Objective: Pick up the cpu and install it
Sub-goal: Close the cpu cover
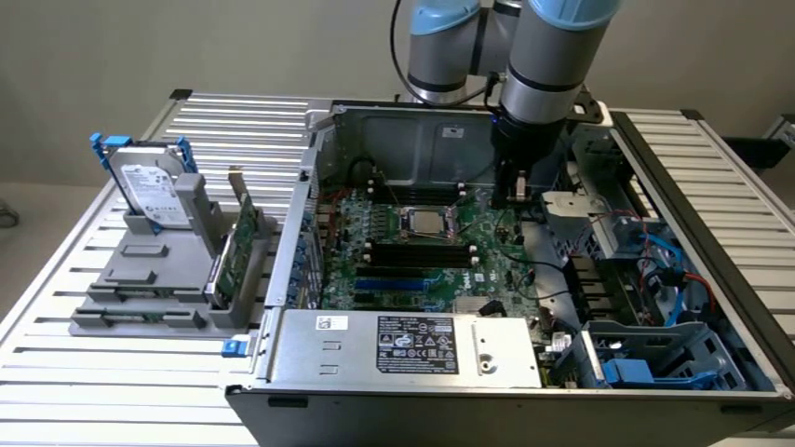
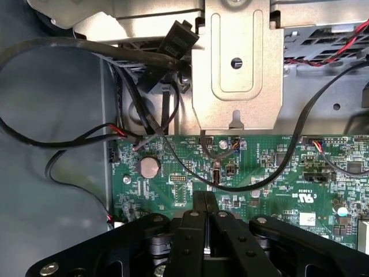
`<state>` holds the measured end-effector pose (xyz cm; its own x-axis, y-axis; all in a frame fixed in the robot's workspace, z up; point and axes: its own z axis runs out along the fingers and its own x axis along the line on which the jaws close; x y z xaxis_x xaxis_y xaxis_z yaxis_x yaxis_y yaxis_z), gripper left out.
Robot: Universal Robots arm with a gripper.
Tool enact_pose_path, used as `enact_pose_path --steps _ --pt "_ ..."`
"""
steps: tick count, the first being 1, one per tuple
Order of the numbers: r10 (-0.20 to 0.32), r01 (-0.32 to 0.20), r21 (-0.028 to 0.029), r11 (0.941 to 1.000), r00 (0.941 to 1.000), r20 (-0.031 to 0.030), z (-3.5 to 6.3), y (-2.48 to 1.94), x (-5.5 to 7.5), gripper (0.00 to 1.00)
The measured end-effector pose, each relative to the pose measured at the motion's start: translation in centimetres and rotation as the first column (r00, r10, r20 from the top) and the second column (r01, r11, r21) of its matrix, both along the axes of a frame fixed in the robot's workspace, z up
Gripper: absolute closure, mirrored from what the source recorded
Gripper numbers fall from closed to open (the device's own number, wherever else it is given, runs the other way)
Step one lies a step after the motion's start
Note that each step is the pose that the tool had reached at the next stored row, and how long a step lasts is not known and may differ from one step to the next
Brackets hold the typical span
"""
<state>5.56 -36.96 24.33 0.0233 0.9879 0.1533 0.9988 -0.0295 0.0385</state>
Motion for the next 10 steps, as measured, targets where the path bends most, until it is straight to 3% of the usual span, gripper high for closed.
enact_pose_path --steps 1,4,7,8,9,10 --pt "0.002 -0.002 0.0171 0.9999 1.0 0.0001 -0.01 0.0 -0.01 0.89" --pt "0.002 -0.002 0.0243 0.9997 1.0 0.0002 -0.01 0.01 -0.06 0.89" --pt "0.005 -0.005 0.0276 0.9996 1.0 -0.0007 -0.01 0.01 -0.15 0.89" --pt "0.007 -0.007 0.0282 0.9996 1.0 -0.0067 -0.01 0.01 -0.16 0.89" --pt "0.012 -0.011 0.0283 0.9995 0.9997 -0.0223 -0.01 0.01 -0.16 0.89" --pt "0.013 -0.012 0.0283 0.9995 0.9995 -0.0303 0.0 0.01 -0.16 0.89"
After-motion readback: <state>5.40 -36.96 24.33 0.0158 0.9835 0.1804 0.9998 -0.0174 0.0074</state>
